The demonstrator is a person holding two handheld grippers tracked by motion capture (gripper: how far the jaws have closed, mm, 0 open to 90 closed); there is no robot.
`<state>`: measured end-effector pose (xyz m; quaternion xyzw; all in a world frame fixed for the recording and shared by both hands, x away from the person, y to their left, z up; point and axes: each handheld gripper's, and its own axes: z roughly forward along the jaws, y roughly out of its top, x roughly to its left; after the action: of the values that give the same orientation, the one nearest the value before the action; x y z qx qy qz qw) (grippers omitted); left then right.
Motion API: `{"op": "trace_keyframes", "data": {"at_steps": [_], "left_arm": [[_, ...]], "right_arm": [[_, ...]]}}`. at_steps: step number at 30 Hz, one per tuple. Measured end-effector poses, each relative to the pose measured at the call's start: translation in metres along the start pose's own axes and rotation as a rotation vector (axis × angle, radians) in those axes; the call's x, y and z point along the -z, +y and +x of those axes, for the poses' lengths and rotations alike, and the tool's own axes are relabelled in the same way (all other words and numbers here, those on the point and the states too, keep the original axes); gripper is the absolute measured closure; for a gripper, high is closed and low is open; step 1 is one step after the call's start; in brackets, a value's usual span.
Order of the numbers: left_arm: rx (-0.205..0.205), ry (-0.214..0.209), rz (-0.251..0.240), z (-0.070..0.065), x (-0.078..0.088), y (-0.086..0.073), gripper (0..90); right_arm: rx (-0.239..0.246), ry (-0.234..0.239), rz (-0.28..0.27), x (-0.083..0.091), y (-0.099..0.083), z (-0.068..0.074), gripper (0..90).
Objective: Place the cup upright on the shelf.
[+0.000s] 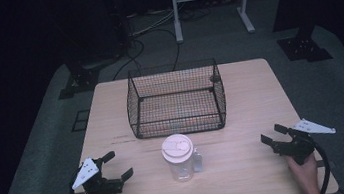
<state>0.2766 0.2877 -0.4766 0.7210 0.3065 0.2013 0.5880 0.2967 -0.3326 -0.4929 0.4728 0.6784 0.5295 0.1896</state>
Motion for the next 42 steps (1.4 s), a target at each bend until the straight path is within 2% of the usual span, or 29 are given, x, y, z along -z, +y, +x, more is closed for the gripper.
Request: {"op": "trace_keyframes", "data": {"at_steps": [5,10,14,16,18,25,38,42], "left_arm": [[-0.004,-0.003,-0.01,-0.002,0.0,0.002,1.8],[-0.011,-0.034,-0.011,-0.005,-0.002,0.003,1.8],[-0.026,-0.063,-0.013,-0.008,-0.005,0.005,1.8],[-0.047,-0.075,-0.01,-0.012,-0.005,0.007,1.8],[-0.049,-0.077,-0.013,-0.014,-0.005,0.007,1.8],[-0.075,-0.129,-0.002,-0.023,-0.008,0.009,1.8],[-0.133,-0.178,-0.002,-0.039,-0.016,0.02,1.8],[-0.157,-0.192,0.017,-0.042,-0.018,0.025,1.8]], "right_arm": [[0.003,0.002,0.004,0.0,0.0,0.001,18.1],[0.003,0.003,0.006,0.0,0.0,0.001,18.1],[0.005,0.003,0.006,0.0,0.0,0.001,18.1],[0.005,0.004,0.008,-0.001,0.0,0.002,18.1],[0.006,0.004,0.009,-0.001,0.0,0.002,18.0],[0.01,-0.005,0.021,-0.002,0.0,0.003,17.9],[0.012,-0.004,0.027,-0.002,0.0,0.003,17.9],[0.016,-0.006,0.029,-0.003,-0.001,0.004,17.9]]}}
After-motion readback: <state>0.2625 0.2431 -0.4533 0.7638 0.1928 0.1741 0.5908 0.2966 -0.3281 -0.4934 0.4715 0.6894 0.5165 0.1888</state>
